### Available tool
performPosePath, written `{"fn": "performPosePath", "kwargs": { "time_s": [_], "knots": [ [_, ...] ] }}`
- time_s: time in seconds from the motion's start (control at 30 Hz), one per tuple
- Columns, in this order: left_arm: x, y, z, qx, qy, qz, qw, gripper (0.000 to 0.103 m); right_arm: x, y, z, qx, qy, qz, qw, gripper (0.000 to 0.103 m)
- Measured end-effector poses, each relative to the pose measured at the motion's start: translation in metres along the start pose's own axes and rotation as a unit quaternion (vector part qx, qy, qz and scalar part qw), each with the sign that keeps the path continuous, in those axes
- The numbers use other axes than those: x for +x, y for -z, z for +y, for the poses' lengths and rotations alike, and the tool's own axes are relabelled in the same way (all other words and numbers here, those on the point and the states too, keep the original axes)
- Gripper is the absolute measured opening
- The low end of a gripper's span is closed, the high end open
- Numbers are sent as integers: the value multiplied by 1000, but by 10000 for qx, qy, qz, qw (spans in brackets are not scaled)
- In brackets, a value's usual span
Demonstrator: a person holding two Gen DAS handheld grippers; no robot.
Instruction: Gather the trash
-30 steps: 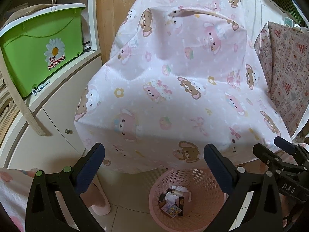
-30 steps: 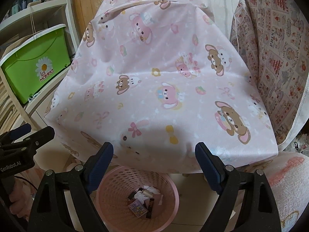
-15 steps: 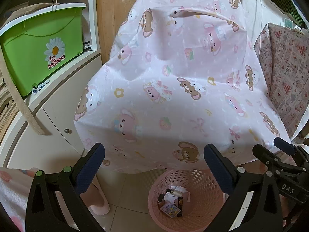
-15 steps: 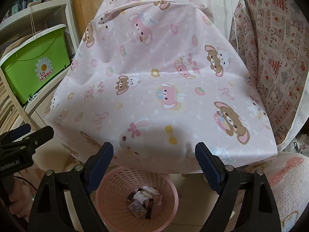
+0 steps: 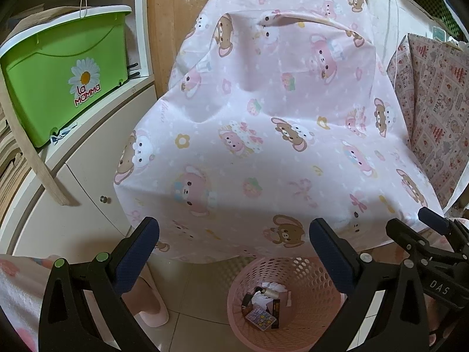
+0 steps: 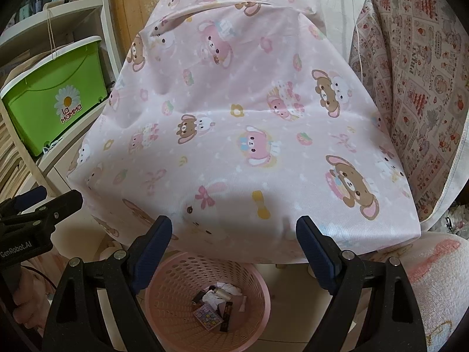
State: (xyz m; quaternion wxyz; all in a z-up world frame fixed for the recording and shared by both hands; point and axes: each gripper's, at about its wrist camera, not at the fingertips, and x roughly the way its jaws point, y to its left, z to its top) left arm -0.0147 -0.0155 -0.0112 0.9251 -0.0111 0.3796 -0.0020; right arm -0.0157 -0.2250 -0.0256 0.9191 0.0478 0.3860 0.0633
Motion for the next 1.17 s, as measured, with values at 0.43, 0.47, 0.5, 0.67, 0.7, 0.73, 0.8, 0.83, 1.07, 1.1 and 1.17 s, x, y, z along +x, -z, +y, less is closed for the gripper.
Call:
{"fn": "performPosePath", "kwargs": {
  "time_s": [0.43, 0.47, 0.5, 0.67, 0.7, 0.73, 0.8, 0.83, 1.07, 1.1, 1.17],
  "knots": [
    [1, 0, -1, 25, 4, 2, 10000, 102, 0, 0, 1, 20, -7, -1, 10000, 88],
    [1, 0, 0, 16, 4, 1, 10000, 102, 0, 0, 1, 28, -10, -1, 10000, 88],
    [1, 0, 0, 13, -1, -2, 10000, 102, -1, 0, 1, 33, -12, -2, 10000, 88],
    [1, 0, 0, 23, -33, -7, 10000, 102, -1, 0, 1, 35, 8, -12, 10000, 88],
    [0, 0, 0, 27, -42, -15, 10000, 102, -2, -1, 0, 38, 11, -17, 10000, 88],
    [0, 0, 0, 30, -48, -25, 10000, 102, -2, -1, 0, 45, 8, -19, 10000, 88],
    [-1, 0, 0, 29, -53, -43, 10000, 102, -2, -1, 0, 52, 6, -20, 10000, 88],
    [-1, 0, 0, 29, -57, -48, 10000, 102, -2, -1, -1, 61, 2, -22, 10000, 88],
    [-1, -1, -1, 30, -47, -60, 10000, 102, -3, -3, -3, 78, 29, -44, 10000, 88],
    [-1, -2, -2, 28, -44, -65, 10000, 102, -3, -3, -4, 93, 38, -47, 9999, 88],
    [-3, -2, -2, 35, -37, -81, 10000, 102, -4, -3, -6, 170, 42, -64, 9998, 88]
  ]
}}
